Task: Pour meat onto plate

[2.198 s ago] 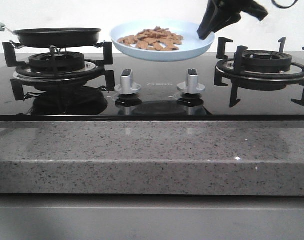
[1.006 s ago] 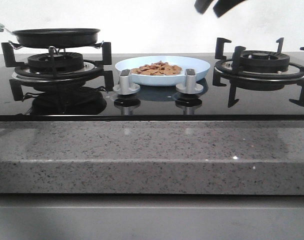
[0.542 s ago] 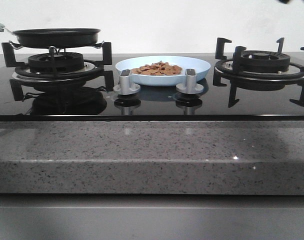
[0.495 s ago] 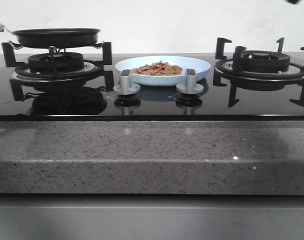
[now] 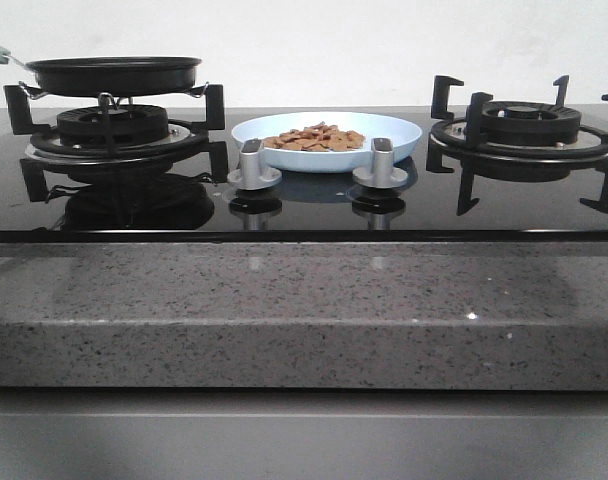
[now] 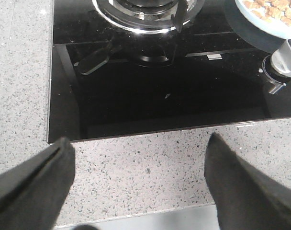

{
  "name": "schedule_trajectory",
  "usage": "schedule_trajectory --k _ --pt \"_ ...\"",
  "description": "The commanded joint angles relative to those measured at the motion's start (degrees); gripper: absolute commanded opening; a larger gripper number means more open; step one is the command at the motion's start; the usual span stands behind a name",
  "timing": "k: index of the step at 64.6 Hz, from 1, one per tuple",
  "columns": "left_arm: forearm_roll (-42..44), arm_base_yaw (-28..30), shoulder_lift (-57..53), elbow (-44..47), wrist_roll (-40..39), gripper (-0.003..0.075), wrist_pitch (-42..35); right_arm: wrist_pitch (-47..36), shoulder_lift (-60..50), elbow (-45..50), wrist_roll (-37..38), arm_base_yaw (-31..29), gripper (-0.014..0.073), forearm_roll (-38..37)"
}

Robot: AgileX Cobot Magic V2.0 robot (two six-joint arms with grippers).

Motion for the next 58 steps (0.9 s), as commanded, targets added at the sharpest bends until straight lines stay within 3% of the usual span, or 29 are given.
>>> schedule_trajectory --k 1,10,23,34,58 --pt "-0.78 -0.38 -0.28 -1.45 -0.67 0.0544 -3.45 -2.53 -3.35 0.30 0.13 -0.37 0.0373 0.24" --pt "-0.78 -0.38 -0.28 -1.45 -0.67 0.0470 -3.45 -1.56 -6.19 1.37 0.13 -0.37 0.0202 1.04" --pt "-0.78 -0.38 -0.28 -1.45 -0.67 0.0188 -3.96 -0.96 -6.43 1.42 0.13 -0.37 -0.0048 2.46" --pt "-1.06 -0.38 -0.28 -1.45 -0.67 -0.0021 -4.35 -1.42 -6.43 1.42 0.13 -0.37 -0.0069 2.33" --pt "-1.06 -0.38 -0.28 -1.45 -0.67 -0.0020 -4.35 -1.27 -6.43 1.42 0.13 -0.37 -0.0069 2.39"
